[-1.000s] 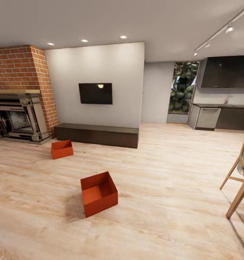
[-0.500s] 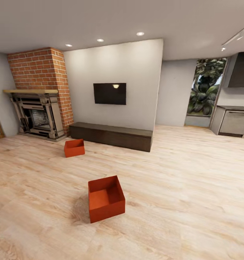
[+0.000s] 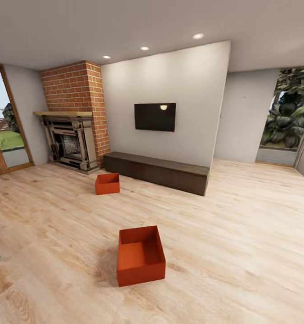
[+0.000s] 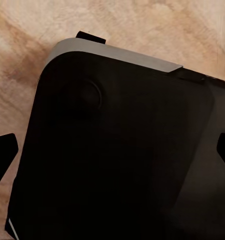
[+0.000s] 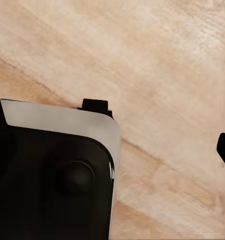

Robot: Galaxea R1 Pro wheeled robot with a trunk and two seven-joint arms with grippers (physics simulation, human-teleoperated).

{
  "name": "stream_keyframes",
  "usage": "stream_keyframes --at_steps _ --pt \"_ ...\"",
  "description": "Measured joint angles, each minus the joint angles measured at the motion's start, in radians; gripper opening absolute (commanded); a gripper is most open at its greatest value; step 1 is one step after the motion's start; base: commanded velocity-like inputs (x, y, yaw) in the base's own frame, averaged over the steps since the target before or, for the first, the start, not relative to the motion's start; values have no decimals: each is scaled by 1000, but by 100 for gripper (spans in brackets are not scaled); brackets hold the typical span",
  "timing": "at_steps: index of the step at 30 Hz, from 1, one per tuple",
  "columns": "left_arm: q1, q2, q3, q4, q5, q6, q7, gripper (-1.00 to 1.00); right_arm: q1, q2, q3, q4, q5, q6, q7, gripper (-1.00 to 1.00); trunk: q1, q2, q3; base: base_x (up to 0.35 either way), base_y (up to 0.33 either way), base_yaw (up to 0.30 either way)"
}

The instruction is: Move the two storage containers from the living room to the garage. In the garage, place one container on the floor and stack the other container on top of it (either order is fine).

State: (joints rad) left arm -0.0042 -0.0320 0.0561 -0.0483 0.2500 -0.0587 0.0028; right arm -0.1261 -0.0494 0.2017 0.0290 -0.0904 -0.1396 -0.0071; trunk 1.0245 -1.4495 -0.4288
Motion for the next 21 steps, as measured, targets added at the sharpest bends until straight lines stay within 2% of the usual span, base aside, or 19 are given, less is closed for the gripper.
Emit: stream_keyframes --at_steps 13,17,21 --pt "0 0 0 0 0 0 0 100 0 0 0 0 0 0 0 100 0 0 0 290 -173 253" --pt "0 -1 0 0 0 0 0 100 0 -1 -2 0 -1 0 0 100 0 0 0 269 -163 87" --pt "0 0 0 -1 0 0 0 100 0 -3 -1 0 0 0 0 100 0 0 0 93 -58 18"
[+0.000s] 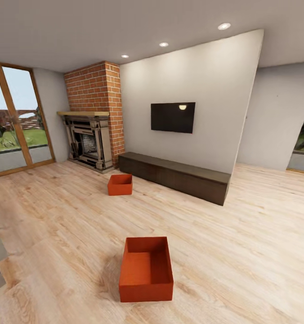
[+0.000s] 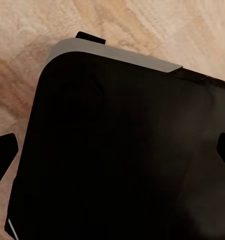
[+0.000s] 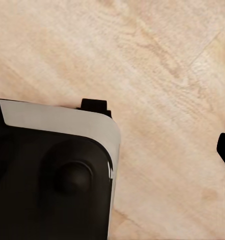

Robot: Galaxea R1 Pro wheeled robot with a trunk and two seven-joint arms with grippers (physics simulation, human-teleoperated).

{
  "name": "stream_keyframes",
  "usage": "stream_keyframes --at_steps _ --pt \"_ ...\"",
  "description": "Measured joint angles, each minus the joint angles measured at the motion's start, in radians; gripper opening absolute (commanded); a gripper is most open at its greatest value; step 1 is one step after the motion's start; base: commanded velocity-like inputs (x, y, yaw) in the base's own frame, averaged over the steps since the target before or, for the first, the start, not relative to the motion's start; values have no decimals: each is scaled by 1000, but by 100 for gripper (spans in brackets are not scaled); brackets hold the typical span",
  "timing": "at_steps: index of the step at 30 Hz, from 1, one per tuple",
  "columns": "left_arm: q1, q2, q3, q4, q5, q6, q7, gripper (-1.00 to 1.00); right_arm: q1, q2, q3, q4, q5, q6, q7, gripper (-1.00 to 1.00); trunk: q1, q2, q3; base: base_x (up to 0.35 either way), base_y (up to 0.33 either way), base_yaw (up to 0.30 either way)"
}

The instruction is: Move the two storage containers from the living room to the garage. In the garage, place one container on the floor and stack the other container on top of it (either order is fine).

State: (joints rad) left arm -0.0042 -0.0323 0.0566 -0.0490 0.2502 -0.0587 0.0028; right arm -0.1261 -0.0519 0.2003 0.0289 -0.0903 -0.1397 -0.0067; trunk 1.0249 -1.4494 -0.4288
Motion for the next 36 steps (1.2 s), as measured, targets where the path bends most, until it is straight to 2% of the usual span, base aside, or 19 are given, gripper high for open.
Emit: stream_keyframes --at_steps 13,36 --pt "0 0 0 0 0 -1 0 100 0 -2 1 0 1 0 0 100 0 0 0 49 -5 2" --pt "0 0 1 0 0 0 0 100 0 -2 3 0 3 0 0 100 0 0 0 310 0 0"
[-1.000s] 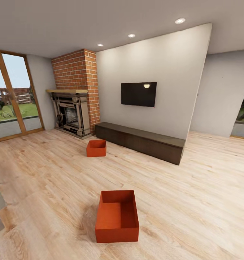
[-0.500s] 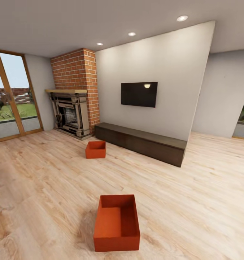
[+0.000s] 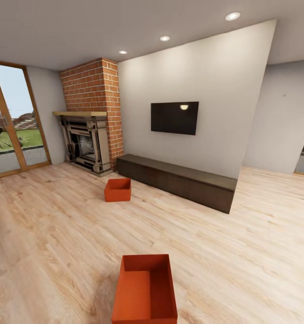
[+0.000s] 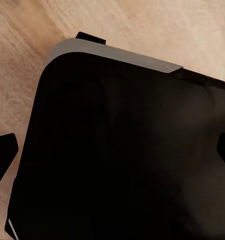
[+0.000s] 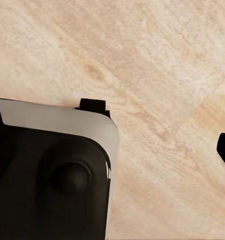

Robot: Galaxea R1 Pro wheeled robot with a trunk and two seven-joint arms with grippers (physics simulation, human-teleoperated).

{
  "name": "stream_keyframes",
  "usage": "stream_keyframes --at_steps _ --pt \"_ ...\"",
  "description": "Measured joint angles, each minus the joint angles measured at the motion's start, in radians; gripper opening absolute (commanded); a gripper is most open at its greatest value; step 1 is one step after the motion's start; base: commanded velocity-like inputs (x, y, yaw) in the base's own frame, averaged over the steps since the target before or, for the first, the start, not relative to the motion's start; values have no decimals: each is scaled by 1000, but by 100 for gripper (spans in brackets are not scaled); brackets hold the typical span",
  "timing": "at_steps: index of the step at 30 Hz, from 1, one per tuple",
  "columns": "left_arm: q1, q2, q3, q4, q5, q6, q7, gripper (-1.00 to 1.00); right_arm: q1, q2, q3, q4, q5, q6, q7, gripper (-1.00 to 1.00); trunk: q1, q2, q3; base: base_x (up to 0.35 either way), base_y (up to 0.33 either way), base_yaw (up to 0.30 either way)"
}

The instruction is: Move the two storage containers from the living room to the garage. In the garage, place one container on the floor and stack the other container on top of it (either order is fine).

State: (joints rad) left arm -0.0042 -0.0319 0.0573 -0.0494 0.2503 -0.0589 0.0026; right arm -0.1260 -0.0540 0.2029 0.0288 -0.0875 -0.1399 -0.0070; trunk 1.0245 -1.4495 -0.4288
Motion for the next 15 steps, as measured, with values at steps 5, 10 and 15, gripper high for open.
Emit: stream_keyframes --at_steps 5,10,15 --pt "0 0 0 0 0 0 0 100 0 0 0 0 -1 0 0 100 0 0 0 318 0 0" --pt "0 0 -1 0 0 0 0 100 0 0 -1 0 -1 0 0 100 0 0 0 318 0 0" --pt "0 0 -1 0 0 0 0 100 0 0 -1 0 -1 0 0 100 0 0 0 318 0 0"
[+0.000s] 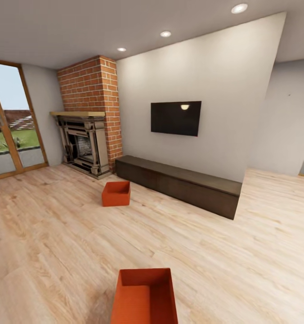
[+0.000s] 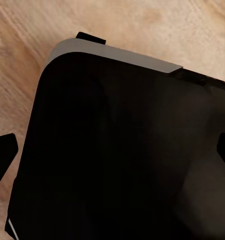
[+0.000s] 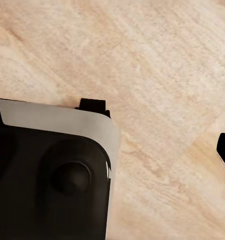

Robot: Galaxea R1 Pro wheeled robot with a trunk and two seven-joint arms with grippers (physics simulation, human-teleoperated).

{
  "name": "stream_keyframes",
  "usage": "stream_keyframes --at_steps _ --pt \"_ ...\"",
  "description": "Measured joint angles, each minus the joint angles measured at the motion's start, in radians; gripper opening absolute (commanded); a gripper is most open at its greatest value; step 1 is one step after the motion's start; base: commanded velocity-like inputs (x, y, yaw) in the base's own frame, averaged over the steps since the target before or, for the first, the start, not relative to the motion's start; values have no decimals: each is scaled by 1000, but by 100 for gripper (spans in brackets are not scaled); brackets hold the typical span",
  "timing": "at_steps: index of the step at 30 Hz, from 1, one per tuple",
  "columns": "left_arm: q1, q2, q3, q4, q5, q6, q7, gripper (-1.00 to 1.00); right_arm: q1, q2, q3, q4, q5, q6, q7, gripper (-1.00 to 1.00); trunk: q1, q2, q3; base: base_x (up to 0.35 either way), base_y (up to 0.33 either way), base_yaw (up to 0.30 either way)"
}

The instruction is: Move the two storage containers from the living room to the garage. In the garage, place one container on the floor and stack the other container on top of it (either order is fine).

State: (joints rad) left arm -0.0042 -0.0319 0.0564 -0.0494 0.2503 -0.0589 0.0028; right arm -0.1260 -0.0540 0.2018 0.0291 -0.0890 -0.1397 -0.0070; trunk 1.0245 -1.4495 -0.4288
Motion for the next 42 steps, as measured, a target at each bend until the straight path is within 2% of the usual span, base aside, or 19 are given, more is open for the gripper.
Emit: stream_keyframes --at_steps 14,21,31,42 --pt "0 0 1 0 0 -1 0 100 0 0 1 0 0 0 0 100 0 0 0 288 0 0" --pt "0 1 1 0 1 -1 0 100 0 0 11 0 6 0 0 100 1 0 0 28 0 25" --pt "0 2 1 0 2 -2 0 100 0 -1 12 0 6 0 0 100 1 0 0 1 0 220" --pt "0 2 1 0 2 -1 0 100 0 -2 8 0 1 0 0 100 1 0 0 0 0 22"
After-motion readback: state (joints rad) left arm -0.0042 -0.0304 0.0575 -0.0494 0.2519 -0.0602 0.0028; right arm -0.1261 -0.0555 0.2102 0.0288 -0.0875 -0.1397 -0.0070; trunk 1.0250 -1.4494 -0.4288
